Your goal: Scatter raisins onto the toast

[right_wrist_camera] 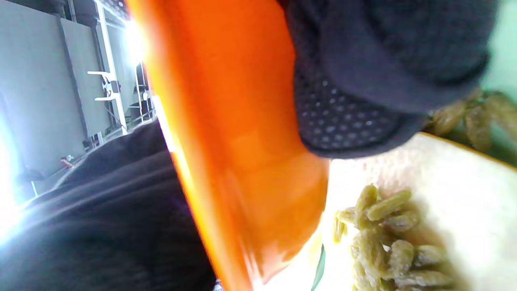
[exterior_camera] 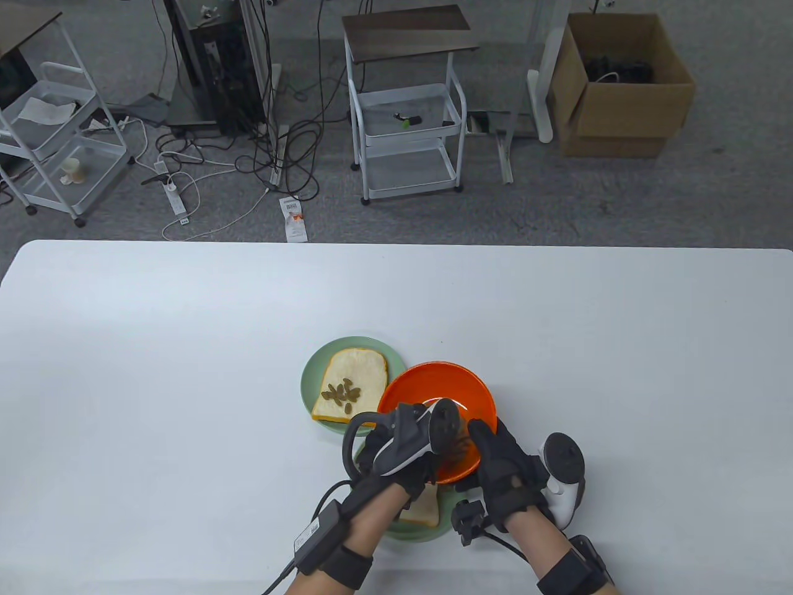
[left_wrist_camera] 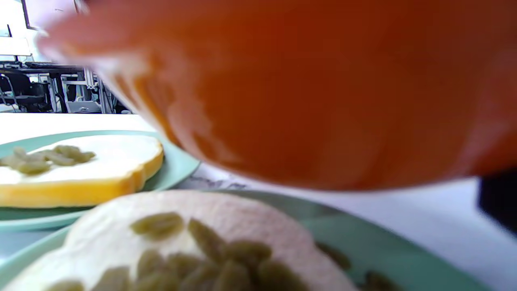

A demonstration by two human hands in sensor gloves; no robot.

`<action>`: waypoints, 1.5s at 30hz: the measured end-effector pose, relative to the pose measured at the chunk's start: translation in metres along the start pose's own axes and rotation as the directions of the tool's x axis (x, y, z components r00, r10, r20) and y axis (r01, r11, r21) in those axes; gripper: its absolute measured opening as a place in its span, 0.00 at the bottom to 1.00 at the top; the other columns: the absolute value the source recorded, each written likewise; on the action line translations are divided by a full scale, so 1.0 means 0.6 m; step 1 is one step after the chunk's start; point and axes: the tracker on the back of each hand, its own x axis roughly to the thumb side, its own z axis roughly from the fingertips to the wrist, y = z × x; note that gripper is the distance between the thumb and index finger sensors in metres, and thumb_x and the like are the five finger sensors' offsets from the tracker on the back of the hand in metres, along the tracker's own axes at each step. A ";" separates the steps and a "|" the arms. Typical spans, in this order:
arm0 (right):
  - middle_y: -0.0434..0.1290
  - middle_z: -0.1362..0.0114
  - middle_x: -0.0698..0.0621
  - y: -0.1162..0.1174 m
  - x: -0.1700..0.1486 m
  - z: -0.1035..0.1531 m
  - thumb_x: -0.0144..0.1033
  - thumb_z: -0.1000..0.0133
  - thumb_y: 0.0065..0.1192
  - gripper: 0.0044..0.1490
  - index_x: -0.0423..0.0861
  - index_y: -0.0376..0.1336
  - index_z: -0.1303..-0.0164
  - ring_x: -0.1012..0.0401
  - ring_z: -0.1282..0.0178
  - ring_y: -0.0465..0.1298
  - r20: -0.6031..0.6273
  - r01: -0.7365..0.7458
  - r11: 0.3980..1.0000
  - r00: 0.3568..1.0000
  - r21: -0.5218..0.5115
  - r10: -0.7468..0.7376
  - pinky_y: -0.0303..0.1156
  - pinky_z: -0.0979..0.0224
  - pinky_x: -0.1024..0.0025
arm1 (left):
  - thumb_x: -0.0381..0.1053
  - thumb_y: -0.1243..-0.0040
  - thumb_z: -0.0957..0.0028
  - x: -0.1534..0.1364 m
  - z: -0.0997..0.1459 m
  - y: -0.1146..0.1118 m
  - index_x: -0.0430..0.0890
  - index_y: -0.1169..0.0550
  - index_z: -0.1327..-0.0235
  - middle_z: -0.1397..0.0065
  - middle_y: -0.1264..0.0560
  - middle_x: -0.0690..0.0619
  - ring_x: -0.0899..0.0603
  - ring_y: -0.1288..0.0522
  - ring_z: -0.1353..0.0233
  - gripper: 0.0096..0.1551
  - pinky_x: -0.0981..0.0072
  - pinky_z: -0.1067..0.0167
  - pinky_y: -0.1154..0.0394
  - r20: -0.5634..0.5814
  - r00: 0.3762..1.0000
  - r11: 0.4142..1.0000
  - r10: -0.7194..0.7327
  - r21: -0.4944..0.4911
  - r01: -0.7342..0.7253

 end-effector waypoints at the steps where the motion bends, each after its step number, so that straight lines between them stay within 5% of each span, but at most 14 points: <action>1: 0.69 0.33 0.27 -0.002 0.000 -0.001 0.48 0.40 0.54 0.45 0.30 0.51 0.24 0.44 0.71 0.85 -0.003 0.006 1.000 1.000 -0.007 -0.006 0.84 0.70 0.63 | 0.59 0.17 0.61 -0.003 0.000 0.004 0.62 0.13 0.51 0.49 0.12 0.56 0.52 0.09 0.68 0.23 0.69 0.63 0.10 -0.006 1.000 1.000 0.018 0.004 -0.018; 10: 0.69 0.33 0.26 -0.031 -0.002 -0.016 0.48 0.40 0.54 0.45 0.29 0.51 0.24 0.43 0.71 0.85 -0.008 0.015 0.996 1.000 -0.087 -0.016 0.84 0.70 0.63 | 0.59 0.18 0.59 -0.110 -0.014 0.047 0.62 0.14 0.49 0.47 0.13 0.57 0.53 0.09 0.67 0.23 0.69 0.61 0.10 -0.101 0.947 0.952 0.304 0.070 -0.298; 13: 0.69 0.33 0.26 -0.040 -0.003 -0.021 0.48 0.40 0.54 0.45 0.29 0.51 0.24 0.43 0.71 0.85 -0.011 0.020 0.994 1.000 -0.110 -0.021 0.84 0.70 0.62 | 0.59 0.18 0.59 -0.162 -0.024 0.027 0.62 0.14 0.49 0.47 0.13 0.56 0.52 0.09 0.67 0.24 0.68 0.61 0.10 -0.166 0.932 0.939 0.323 0.181 -0.293; 18: 0.69 0.33 0.26 -0.046 -0.002 -0.024 0.49 0.40 0.54 0.45 0.29 0.52 0.24 0.43 0.71 0.85 -0.012 0.019 0.992 1.000 -0.124 -0.020 0.84 0.70 0.62 | 0.59 0.19 0.59 -0.217 -0.042 -0.027 0.62 0.15 0.47 0.46 0.13 0.57 0.52 0.09 0.65 0.24 0.68 0.59 0.10 -0.238 0.947 0.969 0.217 0.170 -0.179; 27: 0.69 0.33 0.26 -0.045 -0.002 -0.023 0.48 0.40 0.55 0.45 0.29 0.52 0.24 0.43 0.71 0.85 -0.006 0.026 0.993 1.000 -0.111 -0.027 0.84 0.70 0.62 | 0.60 0.29 0.51 -0.215 -0.045 -0.048 0.66 0.18 0.40 0.38 0.14 0.62 0.52 0.09 0.53 0.24 0.62 0.50 0.13 -0.181 0.983 0.988 0.030 0.155 -0.001; 33: 0.69 0.33 0.26 -0.046 -0.001 -0.024 0.48 0.40 0.55 0.45 0.29 0.52 0.24 0.43 0.71 0.85 -0.004 0.027 0.993 1.000 -0.117 -0.028 0.84 0.70 0.62 | 0.68 0.40 0.50 -0.213 -0.039 -0.031 0.64 0.20 0.36 0.35 0.16 0.61 0.50 0.10 0.54 0.28 0.62 0.51 0.14 -0.154 0.986 0.986 0.059 0.166 -0.033; 36: 0.69 0.33 0.26 -0.046 -0.002 -0.024 0.48 0.40 0.55 0.45 0.29 0.52 0.24 0.43 0.71 0.85 -0.004 0.028 0.993 1.000 -0.117 -0.029 0.83 0.70 0.62 | 0.71 0.40 0.50 -0.204 -0.035 -0.017 0.64 0.23 0.31 0.34 0.16 0.57 0.49 0.11 0.48 0.32 0.60 0.46 0.15 -0.151 0.986 0.979 0.071 0.202 -0.040; 42: 0.69 0.33 0.26 -0.046 -0.002 -0.024 0.49 0.40 0.55 0.45 0.29 0.52 0.24 0.43 0.71 0.85 -0.002 0.025 0.993 1.000 -0.115 -0.025 0.83 0.69 0.62 | 0.71 0.41 0.50 -0.179 -0.035 -0.002 0.62 0.17 0.38 0.39 0.13 0.59 0.47 0.14 0.37 0.30 0.53 0.36 0.19 -0.115 0.986 0.980 0.121 0.175 -0.100; 45: 0.69 0.33 0.26 -0.045 -0.003 -0.025 0.48 0.40 0.55 0.45 0.29 0.52 0.24 0.43 0.70 0.85 -0.002 0.016 0.993 1.000 -0.116 -0.017 0.83 0.69 0.61 | 0.73 0.41 0.50 -0.159 -0.032 0.008 0.62 0.19 0.35 0.32 0.16 0.58 0.42 0.20 0.27 0.32 0.43 0.29 0.25 -0.066 0.985 0.982 0.159 0.117 -0.151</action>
